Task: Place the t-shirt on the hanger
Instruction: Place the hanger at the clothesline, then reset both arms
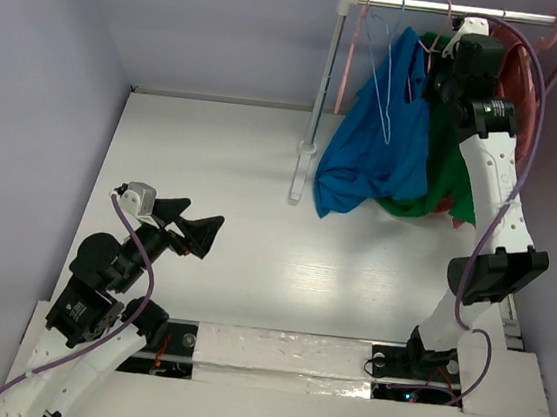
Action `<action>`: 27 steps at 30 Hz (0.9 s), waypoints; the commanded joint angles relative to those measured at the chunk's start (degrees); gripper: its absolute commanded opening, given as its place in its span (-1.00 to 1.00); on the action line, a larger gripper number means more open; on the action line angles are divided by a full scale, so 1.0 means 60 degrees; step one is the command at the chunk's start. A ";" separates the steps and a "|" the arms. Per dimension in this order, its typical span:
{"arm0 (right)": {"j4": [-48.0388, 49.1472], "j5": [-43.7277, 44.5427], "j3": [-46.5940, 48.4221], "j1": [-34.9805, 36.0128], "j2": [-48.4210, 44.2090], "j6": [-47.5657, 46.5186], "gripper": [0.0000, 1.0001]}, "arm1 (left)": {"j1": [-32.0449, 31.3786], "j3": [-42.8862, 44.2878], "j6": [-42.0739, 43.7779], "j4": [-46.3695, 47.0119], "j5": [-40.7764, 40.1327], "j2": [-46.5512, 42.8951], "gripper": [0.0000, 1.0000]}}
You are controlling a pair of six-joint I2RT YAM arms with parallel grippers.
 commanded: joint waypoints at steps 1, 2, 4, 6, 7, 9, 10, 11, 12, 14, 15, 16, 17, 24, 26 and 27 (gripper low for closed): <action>0.1000 -0.0018 -0.1000 -0.0078 -0.0902 0.0209 -1.00 | -0.0036 0.0014 0.0031 0.0441 -0.0064 0.0092 0.98; 0.1160 -0.0047 -0.1337 -0.0078 -0.1078 0.0267 -1.00 | -0.0036 0.0014 0.0031 0.0455 -0.0064 0.0092 0.98; 0.1599 -0.0106 -0.2113 -0.0078 -0.1824 0.0414 -0.67 | -0.0036 0.0014 0.0017 0.0455 -0.0064 0.0107 0.98; 0.2200 -0.0325 -0.3110 -0.0078 -0.2380 0.0545 0.16 | -0.0036 0.0014 0.0031 0.0441 -0.0094 0.0151 0.98; 0.2449 -0.0341 -0.3374 -0.0078 -0.2920 0.0604 0.43 | -0.0036 0.0014 0.0031 0.0455 -0.0123 0.0209 0.98; 0.2582 -0.0355 -0.3902 -0.0078 -0.3450 0.0780 1.00 | -0.0036 0.0014 0.0046 0.0455 -0.0138 0.0282 0.98; 0.2684 -0.0384 -0.4078 -0.0078 -0.4003 0.0853 1.00 | -0.0036 0.0028 0.0060 0.0441 -0.0138 0.0355 0.98; 0.2744 -0.0414 -0.4268 -0.0078 -0.4285 0.0926 1.00 | -0.0036 0.0028 0.0046 0.0441 -0.0181 0.0385 0.98; 0.2802 -0.0443 -0.4691 -0.0078 -0.4592 0.1101 1.00 | -0.0036 0.0028 0.0031 0.0441 -0.0211 0.0429 0.98; 0.3006 -0.0458 -0.5219 -0.0078 -0.5642 0.1336 1.00 | -0.0036 0.0043 0.0017 0.0412 -0.0313 0.0487 0.98; 0.3080 -0.0501 -0.5846 -0.0078 -0.6041 0.1584 1.00 | -0.0036 0.0043 -0.0012 0.0397 -0.0313 0.0502 0.98; 0.3212 -0.0589 -0.6186 -0.0078 -0.6437 0.1688 1.00 | -0.0036 0.0058 -0.0056 0.0397 -0.0328 0.0546 0.98; 0.3271 -0.0662 -0.6508 -0.0078 -0.7224 0.1805 1.00 | -0.0036 0.0087 -0.0086 0.0368 -0.0328 0.0561 0.98; 0.3272 -0.2592 -0.9438 -0.0078 -1.0421 0.3079 1.00 | -0.0036 0.0731 -0.0584 0.0426 0.0082 0.0781 0.98; 0.3417 -0.3121 -1.0212 -0.0078 -1.1593 0.3373 1.00 | -0.0036 0.1155 -0.0745 0.0397 -0.0005 0.0824 0.98; 0.3418 -0.3515 -1.0406 -0.0078 -1.1959 0.3533 1.00 | -0.0036 0.1272 -0.0789 0.0382 -0.0035 0.0825 0.98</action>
